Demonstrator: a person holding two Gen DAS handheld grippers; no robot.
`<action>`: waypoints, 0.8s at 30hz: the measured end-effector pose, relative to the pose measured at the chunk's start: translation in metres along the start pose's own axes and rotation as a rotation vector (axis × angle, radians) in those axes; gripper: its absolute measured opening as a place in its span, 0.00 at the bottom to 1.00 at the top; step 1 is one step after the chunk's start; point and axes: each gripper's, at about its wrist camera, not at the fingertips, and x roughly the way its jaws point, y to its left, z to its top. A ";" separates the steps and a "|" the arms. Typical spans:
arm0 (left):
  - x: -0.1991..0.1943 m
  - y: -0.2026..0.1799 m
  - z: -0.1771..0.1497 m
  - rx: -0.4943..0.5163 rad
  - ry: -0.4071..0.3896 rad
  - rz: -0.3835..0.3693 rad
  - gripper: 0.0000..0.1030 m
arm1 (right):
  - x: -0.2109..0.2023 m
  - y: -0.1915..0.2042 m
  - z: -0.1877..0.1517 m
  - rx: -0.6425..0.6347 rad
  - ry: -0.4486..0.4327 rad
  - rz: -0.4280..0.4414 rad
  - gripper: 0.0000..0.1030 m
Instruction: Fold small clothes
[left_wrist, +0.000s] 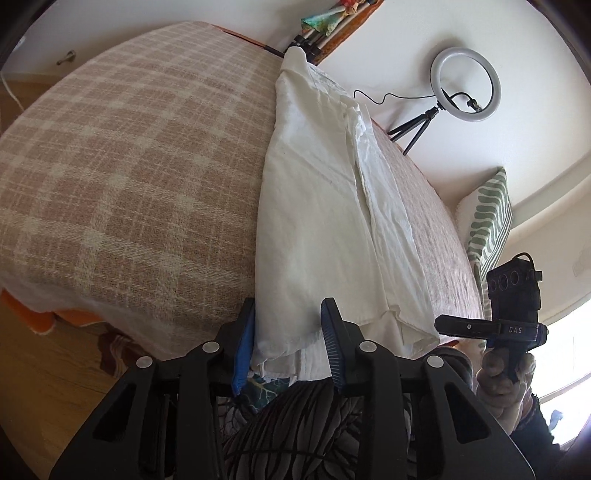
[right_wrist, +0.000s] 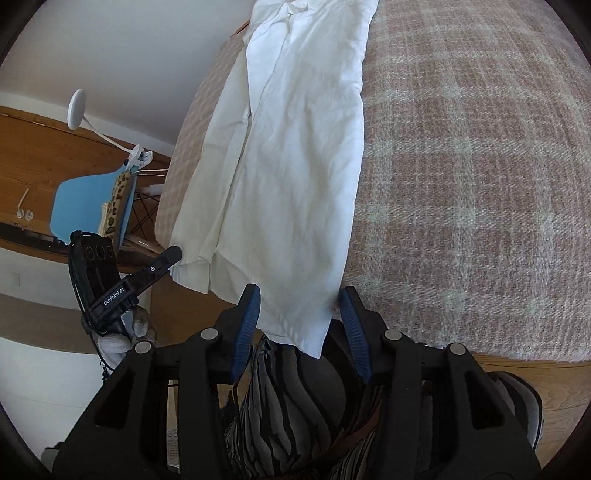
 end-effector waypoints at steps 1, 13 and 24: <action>0.000 -0.001 -0.001 0.006 0.001 0.000 0.30 | 0.001 0.001 -0.001 -0.006 0.002 0.002 0.47; -0.007 -0.006 0.002 -0.041 -0.032 -0.084 0.09 | 0.010 0.000 0.003 0.057 -0.036 0.151 0.09; -0.027 -0.034 0.047 -0.015 -0.113 -0.136 0.07 | -0.023 0.015 0.033 0.067 -0.197 0.291 0.08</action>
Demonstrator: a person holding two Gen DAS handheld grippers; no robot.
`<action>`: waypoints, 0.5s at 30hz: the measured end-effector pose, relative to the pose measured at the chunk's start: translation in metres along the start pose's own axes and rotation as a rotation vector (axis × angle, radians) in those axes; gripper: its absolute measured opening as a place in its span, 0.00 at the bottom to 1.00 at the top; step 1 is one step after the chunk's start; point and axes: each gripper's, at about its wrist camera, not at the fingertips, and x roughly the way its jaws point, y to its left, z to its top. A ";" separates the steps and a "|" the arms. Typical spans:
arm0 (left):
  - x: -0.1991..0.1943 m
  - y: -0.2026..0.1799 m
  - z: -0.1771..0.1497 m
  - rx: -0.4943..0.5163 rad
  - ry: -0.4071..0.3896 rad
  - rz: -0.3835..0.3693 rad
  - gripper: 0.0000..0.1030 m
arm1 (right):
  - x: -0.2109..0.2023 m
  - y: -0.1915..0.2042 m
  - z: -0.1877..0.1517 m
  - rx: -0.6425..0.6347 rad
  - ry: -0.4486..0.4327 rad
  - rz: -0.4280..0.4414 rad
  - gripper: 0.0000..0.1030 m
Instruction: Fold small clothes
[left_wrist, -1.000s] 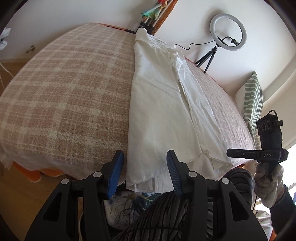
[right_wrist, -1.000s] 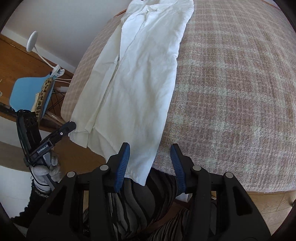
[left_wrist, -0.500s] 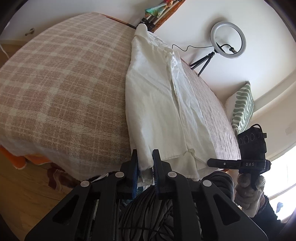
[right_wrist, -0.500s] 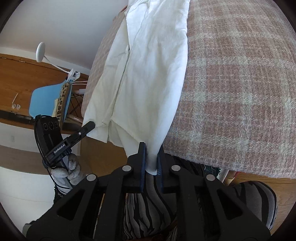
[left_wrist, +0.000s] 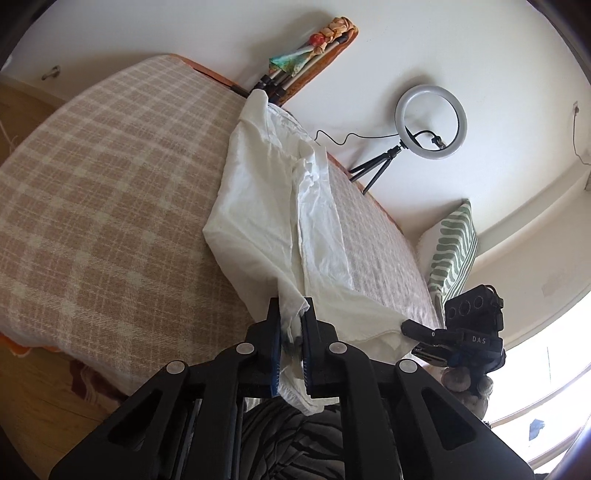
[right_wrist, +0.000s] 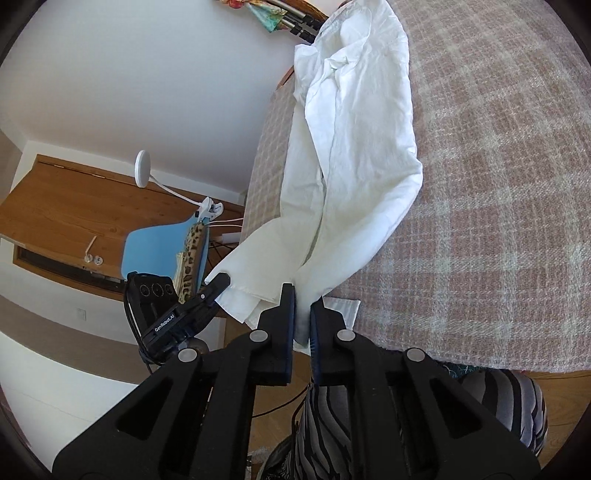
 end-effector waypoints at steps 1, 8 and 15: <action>-0.001 -0.002 0.005 0.007 -0.007 0.002 0.07 | -0.001 0.002 0.006 -0.004 -0.012 0.005 0.08; 0.015 -0.015 0.056 0.049 -0.044 0.044 0.07 | 0.003 0.012 0.055 0.011 -0.097 0.011 0.08; 0.059 -0.013 0.103 0.049 -0.034 0.107 0.07 | 0.011 -0.005 0.112 0.047 -0.133 -0.034 0.08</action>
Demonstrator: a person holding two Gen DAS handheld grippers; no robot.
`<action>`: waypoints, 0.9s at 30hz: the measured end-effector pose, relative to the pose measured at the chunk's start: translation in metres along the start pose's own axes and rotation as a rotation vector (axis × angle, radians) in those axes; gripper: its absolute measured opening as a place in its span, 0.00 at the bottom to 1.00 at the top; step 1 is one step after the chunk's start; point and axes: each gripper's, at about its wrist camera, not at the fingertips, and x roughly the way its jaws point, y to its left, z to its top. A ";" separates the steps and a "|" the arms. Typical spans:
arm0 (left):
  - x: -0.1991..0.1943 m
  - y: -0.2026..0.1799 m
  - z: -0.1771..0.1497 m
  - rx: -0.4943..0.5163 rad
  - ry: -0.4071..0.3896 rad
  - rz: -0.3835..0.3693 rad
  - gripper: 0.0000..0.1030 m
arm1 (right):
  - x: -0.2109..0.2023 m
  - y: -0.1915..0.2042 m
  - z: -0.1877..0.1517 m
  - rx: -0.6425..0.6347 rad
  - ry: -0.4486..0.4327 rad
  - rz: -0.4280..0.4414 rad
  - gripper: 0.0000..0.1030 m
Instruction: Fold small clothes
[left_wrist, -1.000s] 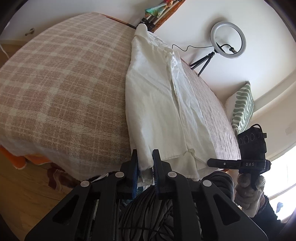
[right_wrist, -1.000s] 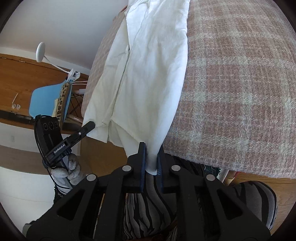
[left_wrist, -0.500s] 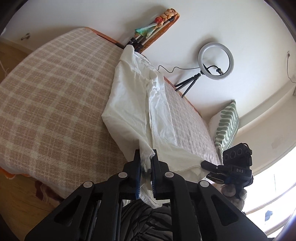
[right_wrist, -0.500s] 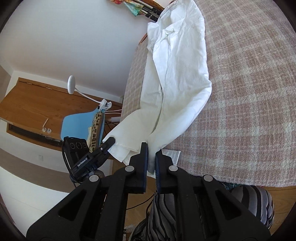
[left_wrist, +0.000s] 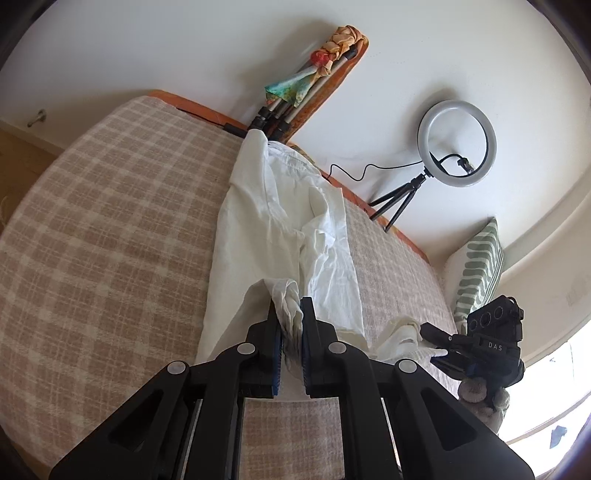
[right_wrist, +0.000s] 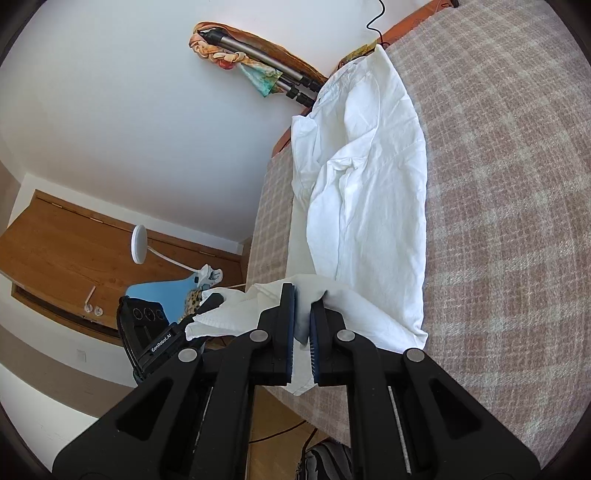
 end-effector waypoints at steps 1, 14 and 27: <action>0.009 0.001 0.005 0.002 0.009 0.010 0.07 | 0.004 -0.003 0.007 0.009 -0.002 -0.014 0.08; 0.079 0.006 0.031 0.033 0.095 0.121 0.10 | 0.036 -0.044 0.058 0.098 0.042 -0.098 0.12; 0.032 0.000 0.051 0.119 -0.046 0.218 0.24 | -0.005 -0.006 0.040 -0.218 0.002 -0.257 0.47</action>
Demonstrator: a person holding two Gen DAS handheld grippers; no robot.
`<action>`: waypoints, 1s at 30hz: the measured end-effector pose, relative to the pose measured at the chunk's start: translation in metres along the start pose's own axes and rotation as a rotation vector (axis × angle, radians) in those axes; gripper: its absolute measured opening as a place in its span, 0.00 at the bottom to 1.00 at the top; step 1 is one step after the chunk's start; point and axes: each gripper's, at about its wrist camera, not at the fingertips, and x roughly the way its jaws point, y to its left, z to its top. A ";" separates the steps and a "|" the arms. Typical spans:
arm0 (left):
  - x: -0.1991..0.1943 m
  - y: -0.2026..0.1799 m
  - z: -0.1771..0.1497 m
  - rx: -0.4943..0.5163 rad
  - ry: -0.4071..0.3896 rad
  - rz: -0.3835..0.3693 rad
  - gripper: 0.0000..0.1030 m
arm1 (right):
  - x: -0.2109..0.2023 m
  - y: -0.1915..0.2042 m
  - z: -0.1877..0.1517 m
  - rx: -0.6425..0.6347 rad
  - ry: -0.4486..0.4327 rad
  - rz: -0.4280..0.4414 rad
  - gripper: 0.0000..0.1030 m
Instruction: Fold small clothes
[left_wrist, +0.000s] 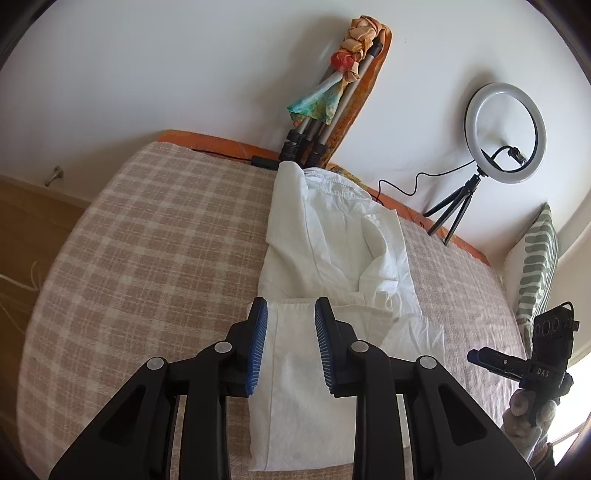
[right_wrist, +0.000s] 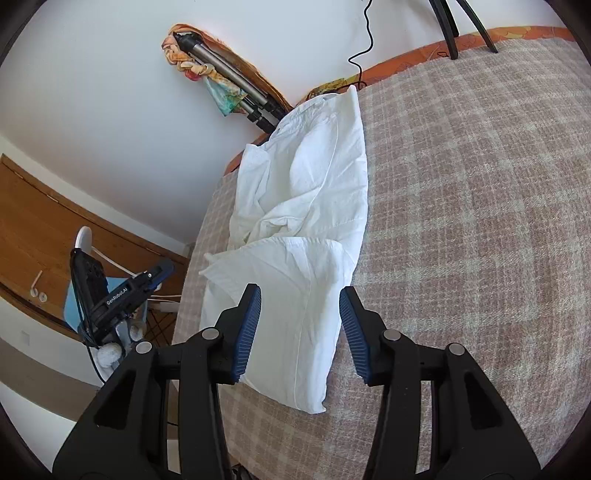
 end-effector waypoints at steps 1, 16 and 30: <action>-0.001 0.002 -0.003 0.006 -0.002 0.005 0.24 | 0.004 0.003 -0.003 -0.026 0.013 -0.022 0.47; -0.034 -0.014 0.060 0.128 -0.084 0.036 0.24 | -0.004 0.052 0.048 -0.194 -0.036 -0.125 0.44; 0.061 -0.012 0.131 0.210 0.017 0.005 0.24 | 0.053 0.036 0.161 -0.208 -0.041 -0.131 0.32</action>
